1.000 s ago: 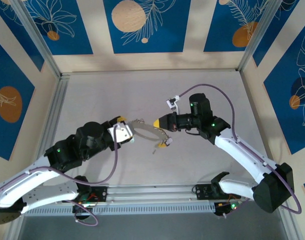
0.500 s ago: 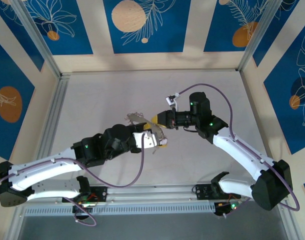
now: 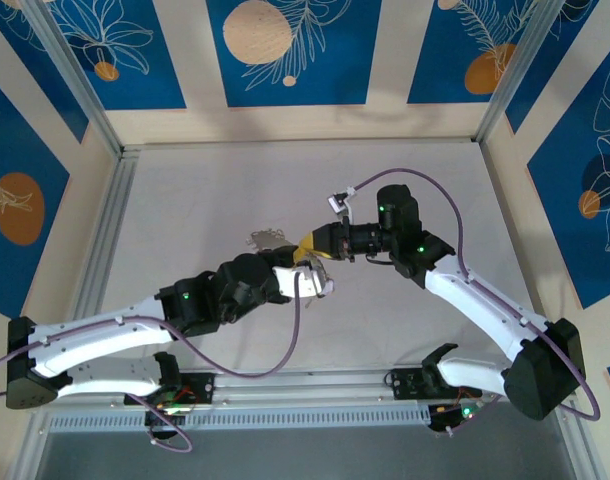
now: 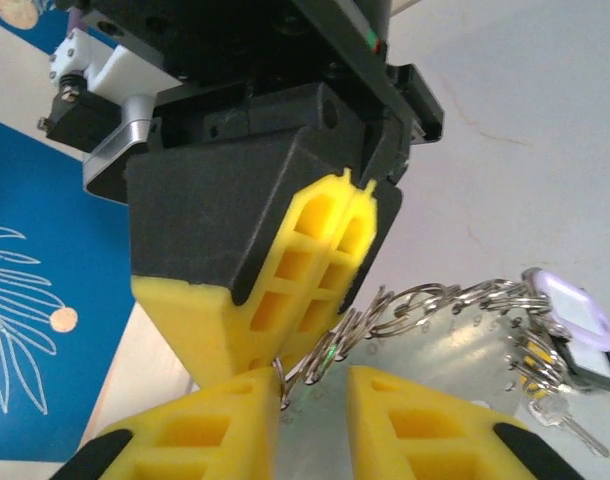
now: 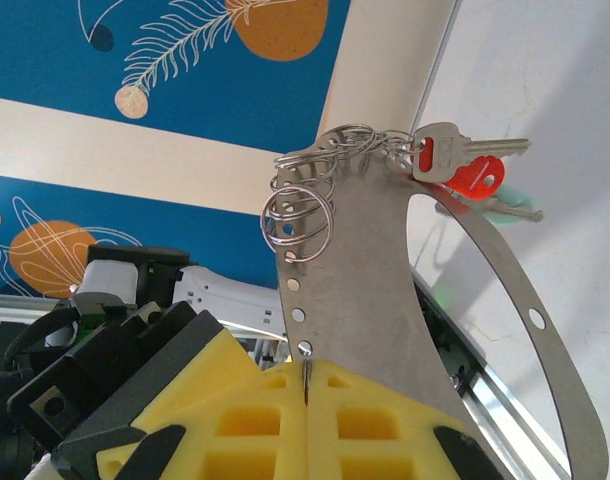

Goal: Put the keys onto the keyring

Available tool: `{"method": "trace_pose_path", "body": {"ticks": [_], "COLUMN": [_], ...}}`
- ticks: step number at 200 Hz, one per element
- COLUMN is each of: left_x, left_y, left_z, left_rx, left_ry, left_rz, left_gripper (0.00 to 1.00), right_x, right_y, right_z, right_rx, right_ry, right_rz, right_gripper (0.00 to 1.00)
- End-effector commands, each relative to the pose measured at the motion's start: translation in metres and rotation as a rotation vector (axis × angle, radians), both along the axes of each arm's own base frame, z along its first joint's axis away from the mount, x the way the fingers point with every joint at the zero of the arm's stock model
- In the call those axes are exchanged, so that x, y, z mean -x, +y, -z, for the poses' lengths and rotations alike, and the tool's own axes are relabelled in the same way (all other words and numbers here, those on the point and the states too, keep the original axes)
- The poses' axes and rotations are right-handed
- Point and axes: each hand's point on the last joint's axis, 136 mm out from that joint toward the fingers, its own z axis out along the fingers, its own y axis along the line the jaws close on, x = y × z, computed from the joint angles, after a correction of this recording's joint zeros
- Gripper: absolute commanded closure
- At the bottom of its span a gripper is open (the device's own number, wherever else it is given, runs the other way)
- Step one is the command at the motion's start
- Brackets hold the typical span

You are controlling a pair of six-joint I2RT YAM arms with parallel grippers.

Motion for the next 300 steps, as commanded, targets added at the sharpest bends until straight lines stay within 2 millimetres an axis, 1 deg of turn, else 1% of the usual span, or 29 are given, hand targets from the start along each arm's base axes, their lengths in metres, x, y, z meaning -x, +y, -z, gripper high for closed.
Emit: {"method": "trace_pose_path", "body": {"ticks": [1,38,54,71,85,119,124,131,153,182,200,228,259,267,275,280,289,290,291,294,295,300], "left_x": [-0.006,-0.01,-0.012,-0.015,-0.019,-0.023,-0.024,-0.024,-0.024,-0.016,-0.01,-0.003,0.004,0.005,0.006,0.007,0.012,0.013,0.013,0.013,0.014,0.014], "left_y": [0.005,0.011,0.013,0.014,0.014,0.012,0.012,0.012,0.015,0.021,0.026,0.039,0.053,0.057,0.059,0.06,0.059,0.059,0.059,0.059,0.059,0.06], "left_z": [-0.013,-0.011,-0.011,-0.011,-0.012,-0.013,-0.012,-0.013,-0.02,-0.026,-0.027,-0.029,-0.027,-0.025,-0.019,-0.015,-0.007,-0.006,-0.006,-0.005,-0.005,-0.003], "left_rx": [0.029,0.0,-0.005,-0.019,-0.021,-0.023,-0.023,-0.022,0.01,0.058,0.096,0.146,0.169,0.18,0.182,0.185,0.186,0.187,0.187,0.192,0.192,0.194], "left_ry": [-0.064,-0.081,-0.093,-0.11,-0.131,-0.162,-0.164,-0.168,-0.174,-0.117,-0.048,0.05,0.104,0.141,0.203,0.247,0.326,0.337,0.34,0.359,0.363,0.383], "left_rz": [-0.045,-0.075,-0.086,-0.102,-0.121,-0.139,-0.142,-0.145,-0.152,-0.125,-0.102,-0.082,-0.085,-0.089,-0.086,-0.08,-0.051,-0.046,-0.047,-0.046,-0.045,-0.047], "left_gripper": [0.76,0.76,0.82,0.85,0.91,0.93,0.95,1.0,1.0,1.0,1.0,1.0,1.0,1.0,1.0,0.88,0.54,0.54,0.46,0.34,0.29,0.13], "right_x": [0.013,0.016,0.018,0.02,0.022,0.024,0.024,0.024,0.023,0.016,0.011,0.008,0.007,0.007,0.008,0.008,0.011,0.011,0.011,0.012,0.012,0.014], "right_y": [0.001,-0.001,-0.002,-0.002,-0.001,0.0,0.001,0.001,0.0,-0.004,-0.007,-0.008,-0.007,-0.006,-0.006,-0.006,-0.006,-0.006,-0.006,-0.006,-0.007,-0.007], "right_z": [-0.013,-0.017,-0.019,-0.021,-0.022,-0.023,-0.023,-0.023,-0.021,-0.016,-0.008,-0.003,0.003,0.003,0.003,0.003,0.002,0.002,0.001,0.001,0.0,0.0], "right_rx": [-0.029,-0.034,-0.04,-0.044,-0.048,-0.057,-0.058,-0.06,-0.058,-0.049,-0.028,-0.024,-0.018,-0.019,-0.017,-0.013,0.0,0.001,0.003,0.008,0.01,0.02], "right_ry": [-0.016,-0.029,-0.039,-0.046,-0.048,-0.045,-0.044,-0.043,-0.04,-0.039,-0.034,-0.043,-0.034,-0.036,-0.041,-0.045,-0.053,-0.057,-0.059,-0.069,-0.071,-0.082], "right_rz": [-0.052,-0.054,-0.06,-0.067,-0.079,-0.096,-0.096,-0.098,-0.092,-0.063,-0.03,-0.015,-0.018,-0.019,-0.024,-0.029,-0.041,-0.042,-0.042,-0.046,-0.045,-0.053], "right_gripper": [1.0,1.0,1.0,1.0,1.0,1.0,1.0,1.0,1.0,1.0,1.0,1.0,1.0,1.0,1.0,1.0,1.0,1.0,1.0,1.0,1.0,1.0]}}
